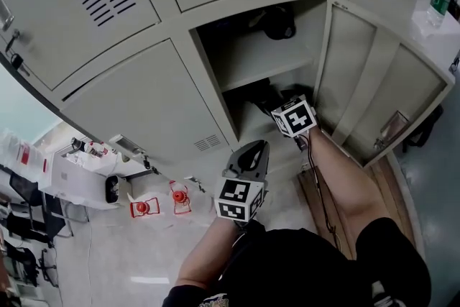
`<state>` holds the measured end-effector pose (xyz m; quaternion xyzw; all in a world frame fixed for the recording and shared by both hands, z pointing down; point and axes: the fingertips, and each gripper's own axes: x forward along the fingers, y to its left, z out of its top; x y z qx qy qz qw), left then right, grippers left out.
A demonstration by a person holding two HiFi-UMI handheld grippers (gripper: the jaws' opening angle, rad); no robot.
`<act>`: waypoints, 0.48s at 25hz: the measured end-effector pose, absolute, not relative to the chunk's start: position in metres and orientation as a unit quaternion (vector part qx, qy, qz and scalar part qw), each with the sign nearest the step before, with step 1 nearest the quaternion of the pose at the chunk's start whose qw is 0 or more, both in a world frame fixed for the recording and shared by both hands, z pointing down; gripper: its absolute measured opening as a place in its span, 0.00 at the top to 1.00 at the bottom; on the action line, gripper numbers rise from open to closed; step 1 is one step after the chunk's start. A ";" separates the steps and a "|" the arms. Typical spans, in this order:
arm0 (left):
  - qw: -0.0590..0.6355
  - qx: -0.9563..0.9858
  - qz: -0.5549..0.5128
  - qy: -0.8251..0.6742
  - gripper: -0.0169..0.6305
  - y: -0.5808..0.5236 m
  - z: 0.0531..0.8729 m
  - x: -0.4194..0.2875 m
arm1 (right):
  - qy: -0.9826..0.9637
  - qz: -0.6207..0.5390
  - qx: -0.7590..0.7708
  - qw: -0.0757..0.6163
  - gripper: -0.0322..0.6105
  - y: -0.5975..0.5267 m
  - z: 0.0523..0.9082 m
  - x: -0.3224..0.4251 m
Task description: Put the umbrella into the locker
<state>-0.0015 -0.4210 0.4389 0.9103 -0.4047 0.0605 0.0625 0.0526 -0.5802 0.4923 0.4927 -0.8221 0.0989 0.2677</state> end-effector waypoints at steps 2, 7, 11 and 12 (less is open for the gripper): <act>0.062 0.909 0.061 -0.408 0.92 -0.415 0.436 0.001 | -0.826 0.098 0.490 0.260 0.46 -0.573 0.489 0.053; 0.064 0.904 0.060 -0.418 0.92 -0.397 0.432 0.009 | -0.837 0.091 0.479 0.248 0.57 -0.552 0.482 0.055; 0.068 0.900 0.057 -0.426 0.92 -0.381 0.431 0.017 | -0.845 0.081 0.471 0.239 0.76 -0.532 0.473 0.059; 0.071 0.899 0.056 -0.428 0.92 -0.377 0.431 0.019 | -0.846 0.078 0.471 0.239 0.84 -0.527 0.471 0.061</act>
